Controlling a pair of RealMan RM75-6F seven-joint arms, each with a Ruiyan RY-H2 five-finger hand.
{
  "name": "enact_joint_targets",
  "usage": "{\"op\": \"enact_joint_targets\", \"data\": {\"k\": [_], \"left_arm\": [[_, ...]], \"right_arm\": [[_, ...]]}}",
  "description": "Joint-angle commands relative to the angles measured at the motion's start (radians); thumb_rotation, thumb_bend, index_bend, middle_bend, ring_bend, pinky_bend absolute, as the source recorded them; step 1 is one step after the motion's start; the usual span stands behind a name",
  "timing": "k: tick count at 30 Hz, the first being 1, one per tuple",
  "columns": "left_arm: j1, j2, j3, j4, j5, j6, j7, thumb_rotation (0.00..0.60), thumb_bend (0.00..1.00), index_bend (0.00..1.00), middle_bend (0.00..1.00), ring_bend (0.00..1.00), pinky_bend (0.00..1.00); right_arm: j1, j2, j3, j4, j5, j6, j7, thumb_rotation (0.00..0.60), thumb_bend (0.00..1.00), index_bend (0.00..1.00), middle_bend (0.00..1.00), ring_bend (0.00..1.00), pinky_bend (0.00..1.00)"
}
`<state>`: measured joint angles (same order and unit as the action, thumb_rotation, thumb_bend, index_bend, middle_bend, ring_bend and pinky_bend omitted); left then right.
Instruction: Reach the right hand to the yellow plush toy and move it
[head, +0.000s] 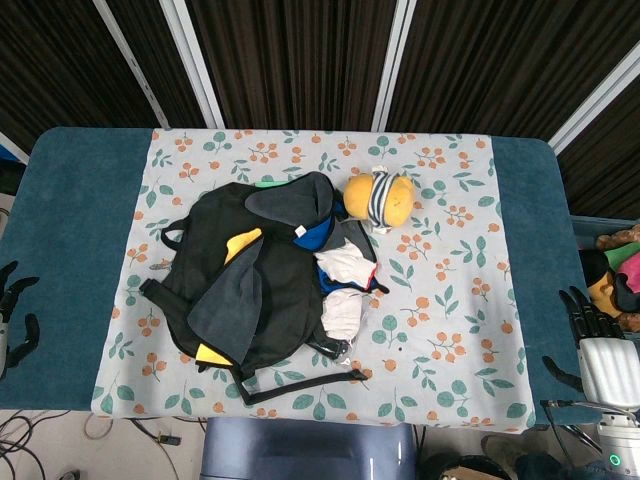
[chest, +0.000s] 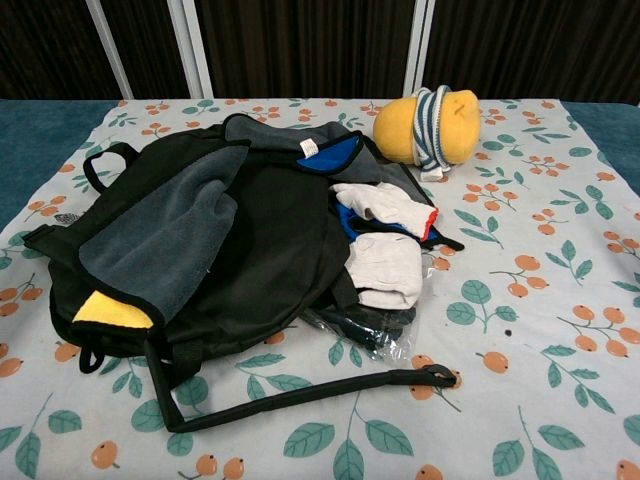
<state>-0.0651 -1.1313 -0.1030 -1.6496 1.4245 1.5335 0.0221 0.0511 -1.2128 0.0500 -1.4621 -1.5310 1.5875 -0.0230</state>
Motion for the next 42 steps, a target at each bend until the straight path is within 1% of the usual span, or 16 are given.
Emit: {"op": "enact_joint_targets", "data": {"k": [1,19,24,27,29,32,33,34,35,42], "left_arm": [[0.0,0.0,0.001,0.001,0.001,0.0,0.003,0.6,0.59,0.23,0.07,0.12,0.02],[0.003,0.0,0.003,-0.001,0.004,0.004,0.004,0.6,0.59,0.23,0.07,0.12,0.02],[0.007,-0.004,0.001,-0.005,-0.001,0.01,-0.001,0.6,0.59,0.23,0.07,0.12,0.02],[0.006,-0.007,0.002,-0.003,-0.004,0.006,0.0,0.6,0.59,0.23,0.07,0.12,0.02],[0.004,-0.006,0.001,-0.003,-0.008,0.001,0.0,0.6,0.59,0.23,0.07,0.12,0.02],[0.002,-0.004,-0.002,-0.006,-0.014,-0.004,-0.003,0.6,0.59,0.23,0.07,0.12,0.02],[0.002,-0.003,-0.001,-0.009,-0.016,-0.006,-0.006,0.6,0.59,0.23,0.07,0.12,0.02],[0.003,-0.002,0.0,-0.011,-0.015,-0.008,-0.006,0.6,0.59,0.23,0.07,0.12,0.02],[0.002,-0.002,0.0,-0.012,-0.015,-0.008,-0.006,0.6,0.59,0.23,0.07,0.12,0.02],[0.003,0.002,-0.006,-0.014,-0.024,-0.008,-0.017,0.6,0.59,0.23,0.07,0.12,0.02]], "right_arm": [[0.0,0.003,0.003,0.002,0.004,-0.005,0.013,0.6,0.22,0.0,0.06,0.17,0.23],[0.002,0.006,0.007,0.013,0.004,-0.03,0.067,0.6,0.21,0.0,0.06,0.17,0.23],[0.004,0.0,0.011,0.018,0.013,-0.04,0.044,0.6,0.2,0.0,0.05,0.15,0.21],[0.008,-0.005,0.025,0.008,0.026,-0.04,0.023,0.6,0.2,0.0,0.05,0.15,0.21],[0.025,0.004,0.034,-0.007,0.031,-0.063,0.021,0.6,0.2,0.0,0.04,0.14,0.2],[0.082,0.037,0.064,-0.038,0.039,-0.134,0.013,0.6,0.2,0.0,0.04,0.14,0.2],[0.147,0.055,0.102,-0.07,0.049,-0.204,0.006,0.6,0.2,0.0,0.04,0.14,0.2],[0.191,0.075,0.129,-0.098,0.084,-0.271,-0.011,0.6,0.2,0.0,0.03,0.14,0.2],[0.217,0.088,0.146,-0.117,0.107,-0.307,-0.031,0.6,0.2,0.0,0.03,0.14,0.2],[0.366,0.121,0.253,-0.207,0.253,-0.465,-0.161,0.6,0.2,0.0,0.02,0.12,0.2]]}}
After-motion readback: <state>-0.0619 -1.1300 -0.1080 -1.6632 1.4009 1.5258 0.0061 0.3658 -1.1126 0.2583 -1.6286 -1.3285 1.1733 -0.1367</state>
